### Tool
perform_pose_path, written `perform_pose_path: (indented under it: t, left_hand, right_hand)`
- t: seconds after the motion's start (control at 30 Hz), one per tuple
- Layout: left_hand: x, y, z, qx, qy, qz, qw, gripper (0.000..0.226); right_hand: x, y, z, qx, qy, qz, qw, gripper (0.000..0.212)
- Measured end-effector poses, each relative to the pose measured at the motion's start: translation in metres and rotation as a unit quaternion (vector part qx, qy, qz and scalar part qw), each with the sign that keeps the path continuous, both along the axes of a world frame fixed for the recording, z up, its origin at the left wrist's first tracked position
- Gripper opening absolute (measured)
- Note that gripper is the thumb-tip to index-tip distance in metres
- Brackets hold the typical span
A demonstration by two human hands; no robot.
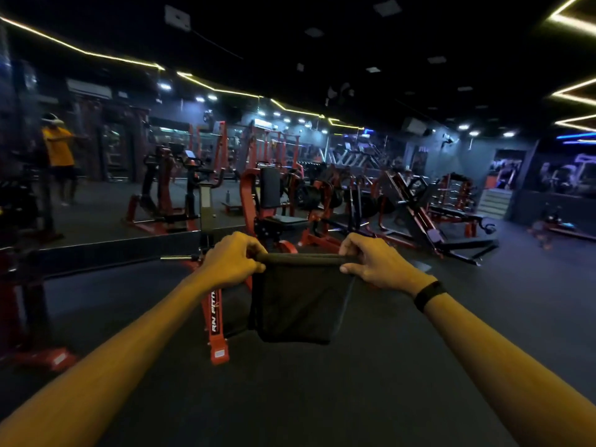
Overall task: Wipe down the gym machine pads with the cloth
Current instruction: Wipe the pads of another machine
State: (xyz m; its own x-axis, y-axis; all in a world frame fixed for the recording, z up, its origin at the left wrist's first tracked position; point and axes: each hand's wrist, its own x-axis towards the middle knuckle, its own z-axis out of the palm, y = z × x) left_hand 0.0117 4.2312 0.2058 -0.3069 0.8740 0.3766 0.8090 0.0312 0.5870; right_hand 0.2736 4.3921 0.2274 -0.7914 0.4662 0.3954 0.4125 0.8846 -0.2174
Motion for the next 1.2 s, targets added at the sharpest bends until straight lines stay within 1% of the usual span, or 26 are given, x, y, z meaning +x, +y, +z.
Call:
perform_pose_path:
  t: [0.1, 0.23, 0.33, 0.4, 0.5, 0.6, 0.67, 0.73, 0.83, 1.0, 1.13, 1.2]
  left_hand:
    - [-0.016, 0.056, -0.012, -0.002, 0.013, -0.001, 1.0, 0.021]
    - [-0.037, 0.139, -0.024, 0.011, 0.027, 0.0, 1.0, 0.016]
    - [-0.053, 0.197, -0.02, 0.023, 0.047, 0.006, 0.999, 0.025]
    - [-0.063, 0.24, -0.011, 0.028, 0.061, 0.004, 0.998, 0.029]
    - [-0.076, 0.312, 0.016, 0.02, 0.09, 0.014, 0.996, 0.017]
    - [-0.09, 0.364, 0.024, 0.052, 0.109, 0.033, 0.992, 0.014]
    - [-0.101, 0.401, 0.016, 0.048, 0.107, 0.045, 0.992, 0.014]
    - [-0.113, 0.426, 0.008, 0.005, 0.107, 0.043, 0.993, 0.014]
    - [-0.131, 0.471, -0.004, -0.039, 0.079, 0.031, 0.996, 0.017]
    - [-0.156, 0.55, -0.023, -0.055, 0.068, 0.026, 0.996, 0.02]
    - [-0.186, 0.625, -0.037, -0.049, 0.053, 0.03, 0.997, 0.013]
    - [-0.199, 0.665, -0.036, -0.047, 0.046, 0.037, 0.997, 0.014]
  right_hand:
    - [-0.016, 0.051, -0.012, -0.024, -0.002, -0.018, 1.0, 0.026]
    - [-0.04, 0.138, -0.027, -0.031, -0.017, -0.02, 0.999, 0.02]
    - [-0.056, 0.202, -0.029, -0.022, 0.002, -0.021, 1.0, 0.022]
    - [-0.066, 0.247, -0.022, -0.017, 0.002, -0.019, 1.0, 0.022]
    - [-0.08, 0.32, 0.0, -0.006, -0.005, -0.023, 1.0, 0.021]
    - [-0.094, 0.372, 0.015, 0.007, 0.011, -0.019, 1.0, 0.018]
    - [-0.109, 0.413, 0.015, 0.0, 0.015, 0.0, 1.0, 0.013]
    - [-0.121, 0.441, 0.006, -0.012, -0.011, 0.01, 1.0, 0.013]
    - [-0.138, 0.49, -0.014, -0.036, -0.033, 0.016, 0.999, 0.015]
    - [-0.165, 0.574, -0.036, -0.053, -0.051, 0.03, 0.997, 0.013]
    - [-0.194, 0.652, -0.044, -0.044, -0.049, 0.037, 0.997, 0.012]
    - [-0.208, 0.692, -0.037, -0.047, -0.065, 0.036, 0.996, 0.013]
